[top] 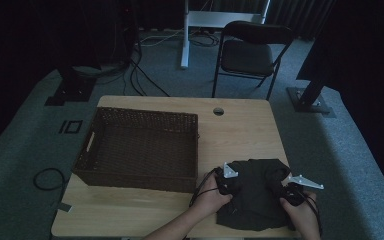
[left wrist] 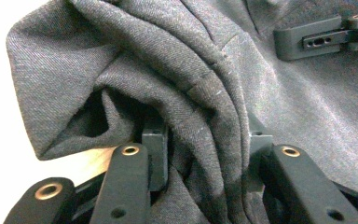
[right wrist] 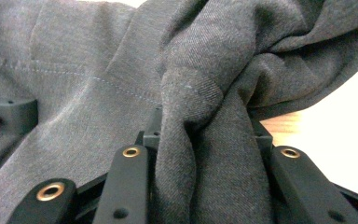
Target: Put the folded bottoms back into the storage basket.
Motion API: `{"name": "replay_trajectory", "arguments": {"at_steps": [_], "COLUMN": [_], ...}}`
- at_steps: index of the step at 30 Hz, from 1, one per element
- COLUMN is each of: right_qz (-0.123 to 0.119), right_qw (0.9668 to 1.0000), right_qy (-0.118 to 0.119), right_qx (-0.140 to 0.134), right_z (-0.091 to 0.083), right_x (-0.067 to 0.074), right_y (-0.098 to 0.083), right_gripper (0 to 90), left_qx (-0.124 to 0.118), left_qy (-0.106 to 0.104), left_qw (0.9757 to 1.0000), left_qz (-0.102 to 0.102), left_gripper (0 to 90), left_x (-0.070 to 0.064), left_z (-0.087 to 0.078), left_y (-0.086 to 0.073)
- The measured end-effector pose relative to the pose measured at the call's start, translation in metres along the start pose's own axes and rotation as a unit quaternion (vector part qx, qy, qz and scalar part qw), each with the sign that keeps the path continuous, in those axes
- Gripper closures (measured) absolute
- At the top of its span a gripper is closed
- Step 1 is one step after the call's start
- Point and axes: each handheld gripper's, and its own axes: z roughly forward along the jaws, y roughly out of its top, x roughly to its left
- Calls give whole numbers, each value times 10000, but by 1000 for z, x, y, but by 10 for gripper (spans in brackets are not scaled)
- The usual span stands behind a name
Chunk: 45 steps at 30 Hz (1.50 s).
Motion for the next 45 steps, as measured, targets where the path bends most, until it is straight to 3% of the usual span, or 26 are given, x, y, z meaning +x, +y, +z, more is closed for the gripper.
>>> {"name": "replay_trajectory", "arguments": {"at_steps": [8, 12, 24, 35, 45], "right_qz": [34, 128, 106, -127, -197], "right_qw": [9999, 9991, 9953, 9929, 9905], "right_qy": [85, 200, 318, 374, 521], "right_qx": [-122, -362, -912, -1124, -1254], "right_z": [-16, -26, -51, -61, -61], "right_x": [9, 11, 25, 47, 69], "right_y": [17, 29, 70, 111, 141], "right_gripper": [654, 654, 654, 654, 654], "left_qx": [-137, -253, -584, -754, -910], "left_qy": [-57, -57, 35, 136, 193], "left_qw": [9999, 9996, 9975, 9958, 9944], "left_qz": [74, 124, 405, 499, 493], "left_gripper": [659, 659, 658, 657, 657], "left_x": [-1, -1, 5, 20, 40], "left_z": [-21, -35, -75, -112, -143], "left_y": [21, 37, 78, 107, 117]}}
